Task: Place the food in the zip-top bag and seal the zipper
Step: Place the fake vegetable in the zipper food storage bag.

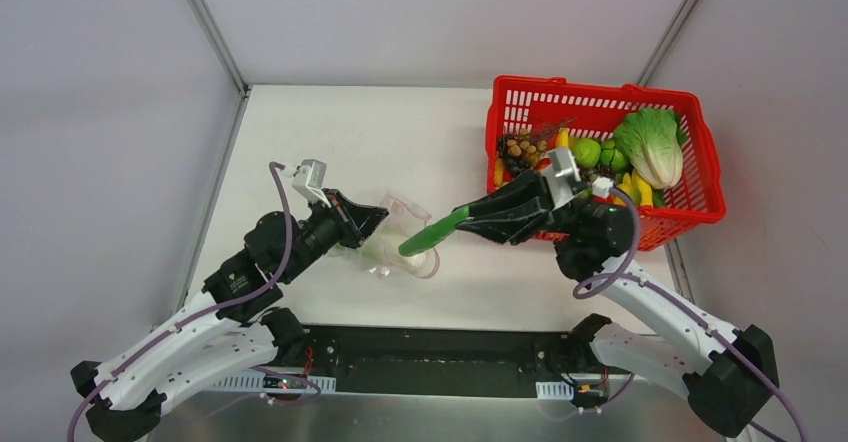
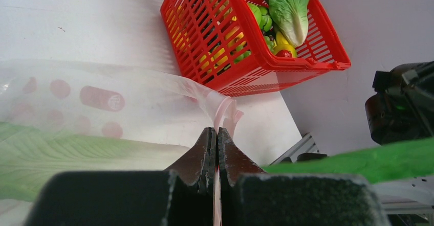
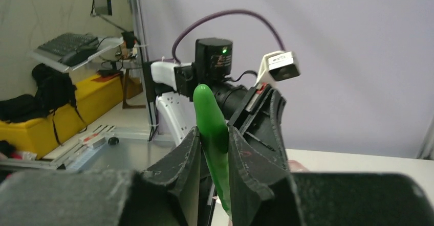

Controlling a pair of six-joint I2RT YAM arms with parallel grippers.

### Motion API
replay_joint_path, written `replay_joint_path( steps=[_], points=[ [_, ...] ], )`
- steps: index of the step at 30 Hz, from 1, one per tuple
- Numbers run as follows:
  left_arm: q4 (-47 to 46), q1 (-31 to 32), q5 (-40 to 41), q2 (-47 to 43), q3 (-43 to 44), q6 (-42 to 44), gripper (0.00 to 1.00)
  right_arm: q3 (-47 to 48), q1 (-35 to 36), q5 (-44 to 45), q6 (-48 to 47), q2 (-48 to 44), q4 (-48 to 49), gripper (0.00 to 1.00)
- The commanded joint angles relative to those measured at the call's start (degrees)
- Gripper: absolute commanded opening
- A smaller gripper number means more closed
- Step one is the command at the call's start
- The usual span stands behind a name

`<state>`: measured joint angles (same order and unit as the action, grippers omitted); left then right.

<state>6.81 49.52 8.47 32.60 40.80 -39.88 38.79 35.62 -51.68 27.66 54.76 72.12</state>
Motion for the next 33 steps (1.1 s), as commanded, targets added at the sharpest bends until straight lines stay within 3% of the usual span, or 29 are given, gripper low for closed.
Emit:
replay_joint_path(
  steps=[1, 5, 9, 13, 14, 19, 21, 23, 28, 33],
  points=[
    [-1.51, 0.32, 1.68, -0.63, 2.15, -0.88, 0.00, 1.34, 7.85, 3.96, -22.26, -0.27, -12.68, 0.03],
    [-2.39, 0.26, 0.58, -0.63, 2.12, -0.99, 0.00, 1.49, 10.46, 7.32, -27.20, 4.24, -13.56, 0.04],
    [-3.23, 0.30, -0.26, -0.67, 1.74, -1.78, 0.00, 2.39, 11.61, 10.24, -31.63, 10.22, -7.94, 0.06],
    [-4.85, 0.31, -0.35, -1.57, 0.89, -2.22, 0.00, 3.70, 11.84, 9.77, -33.56, 16.39, -6.58, 0.12],
    [-4.62, 0.32, -0.18, -1.84, 0.87, -2.14, 0.00, 3.19, 11.84, 9.34, -33.75, 17.07, -6.68, 0.17],
    [-2.93, 0.25, 1.99, -3.88, 0.08, -2.05, 0.00, -0.04, 11.82, 7.56, -33.41, 14.13, -11.70, 0.66],
    [-2.61, 0.29, 2.72, -4.48, -0.39, -2.05, 0.00, 0.84, 11.78, 6.92, -34.87, 12.41, -18.53, 0.74],
    [-2.31, 0.27, 2.94, -4.56, -0.37, -1.83, 0.00, 2.07, 11.83, 6.69, -36.59, 10.59, -26.15, 0.75],
    [-2.16, 0.31, 2.76, -3.75, -0.45, -1.74, 0.00, 1.85, 11.80, 9.18, -36.38, 6.17, -27.70, 0.76],
    [0.12, 0.31, 1.82, -2.02, -0.28, -1.69, 0.00, 4.85, 11.80, 20.43, -37.19, 0.06, -36.63, 0.78]
  ],
)
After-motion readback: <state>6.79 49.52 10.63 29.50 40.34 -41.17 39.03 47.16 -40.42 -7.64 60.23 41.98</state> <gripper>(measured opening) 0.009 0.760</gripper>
